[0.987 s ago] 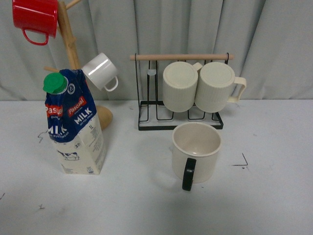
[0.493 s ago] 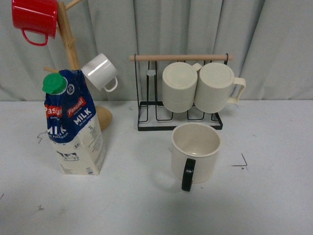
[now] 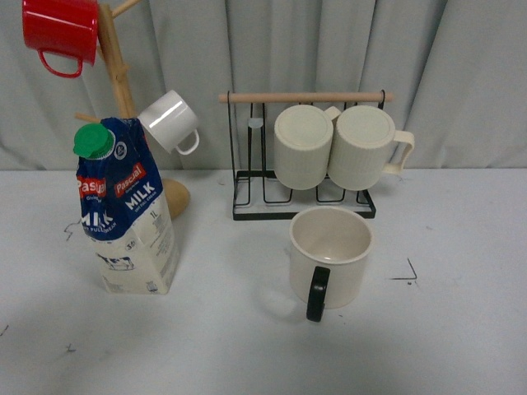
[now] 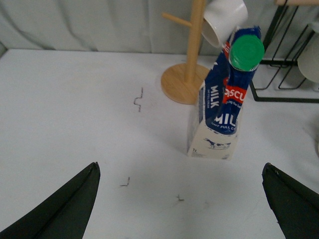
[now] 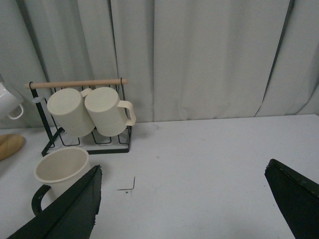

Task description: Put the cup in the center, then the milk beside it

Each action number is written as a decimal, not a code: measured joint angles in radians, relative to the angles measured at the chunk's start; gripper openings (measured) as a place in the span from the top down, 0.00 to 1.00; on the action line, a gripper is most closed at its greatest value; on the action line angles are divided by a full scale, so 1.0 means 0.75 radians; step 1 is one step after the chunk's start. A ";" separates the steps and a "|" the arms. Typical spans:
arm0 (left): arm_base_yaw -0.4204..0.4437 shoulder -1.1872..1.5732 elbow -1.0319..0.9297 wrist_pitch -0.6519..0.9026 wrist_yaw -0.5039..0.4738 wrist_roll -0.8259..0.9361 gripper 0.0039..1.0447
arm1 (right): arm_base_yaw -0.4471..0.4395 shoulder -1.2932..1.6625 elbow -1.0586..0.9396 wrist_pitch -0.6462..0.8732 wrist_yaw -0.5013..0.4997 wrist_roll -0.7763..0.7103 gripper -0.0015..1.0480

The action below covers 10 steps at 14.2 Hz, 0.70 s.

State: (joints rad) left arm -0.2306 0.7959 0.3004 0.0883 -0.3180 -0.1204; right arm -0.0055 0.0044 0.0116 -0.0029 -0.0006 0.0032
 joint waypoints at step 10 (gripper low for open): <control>-0.018 0.810 0.287 0.323 0.136 0.089 0.06 | 0.000 0.000 0.000 -0.001 0.000 0.000 0.06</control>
State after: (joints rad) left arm -0.2440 1.4033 0.5156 0.3305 -0.2157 -0.0536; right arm -0.0055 0.0044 0.0116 -0.0036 -0.0006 0.0032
